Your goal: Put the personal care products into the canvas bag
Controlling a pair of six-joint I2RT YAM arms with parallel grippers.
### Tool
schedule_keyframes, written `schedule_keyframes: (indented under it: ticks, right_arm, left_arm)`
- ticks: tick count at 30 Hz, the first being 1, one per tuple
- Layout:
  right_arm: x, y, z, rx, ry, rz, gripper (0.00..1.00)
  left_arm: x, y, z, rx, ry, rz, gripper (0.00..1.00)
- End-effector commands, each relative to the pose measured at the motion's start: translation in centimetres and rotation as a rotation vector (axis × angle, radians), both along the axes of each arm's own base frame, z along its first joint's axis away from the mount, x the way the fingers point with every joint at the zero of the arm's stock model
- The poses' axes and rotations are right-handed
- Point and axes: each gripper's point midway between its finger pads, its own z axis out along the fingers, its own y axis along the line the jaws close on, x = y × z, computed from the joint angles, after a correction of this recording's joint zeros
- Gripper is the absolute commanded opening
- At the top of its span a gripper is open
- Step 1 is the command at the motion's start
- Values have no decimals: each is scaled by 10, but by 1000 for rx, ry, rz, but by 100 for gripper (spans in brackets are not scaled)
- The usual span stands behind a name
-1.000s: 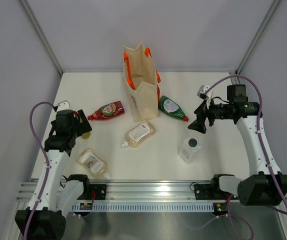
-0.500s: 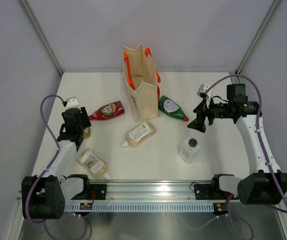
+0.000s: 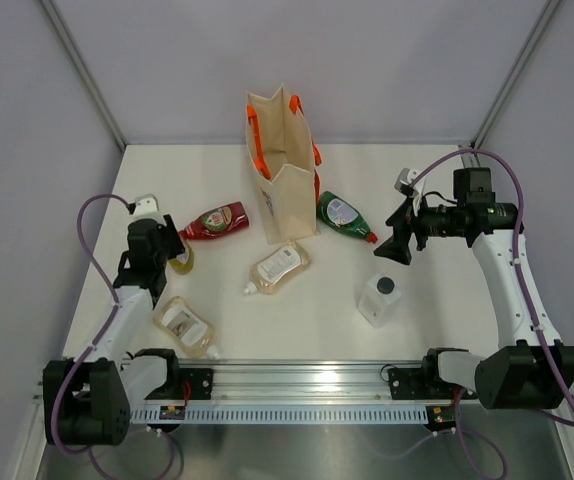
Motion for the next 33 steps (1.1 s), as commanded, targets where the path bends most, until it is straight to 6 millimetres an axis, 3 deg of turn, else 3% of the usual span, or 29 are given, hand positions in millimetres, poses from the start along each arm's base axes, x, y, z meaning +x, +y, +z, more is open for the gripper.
schedule_keyframes:
  ticks: [1,6,10,14,22,27,28,29,31,33]
  right_arm:
    - [-2,7,11,53,1,12,99]
    - [-2,12,15,106,46,10,99]
    - [-1,15,17,127,65,15,99]
    - [2,16,18,138,89,5,100]
    - [9,17,23,161,127,-28,100]
    - [8,17,23,163,136,-39,99]
    - [8,17,23,163,139,-41,100]
    - [8,16,23,165,142,-44,100]
    - [8,16,24,166,142,-46,99]
    - [7,16,26,167,143,-49,99]
  left_arm:
    - [16,-25,88,-153,-268,-71,0]
    - [-2,-56,97,-400,-261,-117,0]
    - [-10,-86,118,-586,-280,-212,0]
    - [-14,-116,160,-803,-326,-316,0]
    - [-13,-142,273,-956,-516,-402,0]
    - [5,-147,322,-1038,-602,-376,0]
    - [5,-153,345,-1041,-636,-401,0]
    - [22,-157,341,-1026,-624,-379,0]
    - [37,-168,349,-1019,-622,-371,0]
    - [61,-181,364,-958,-637,-378,0]
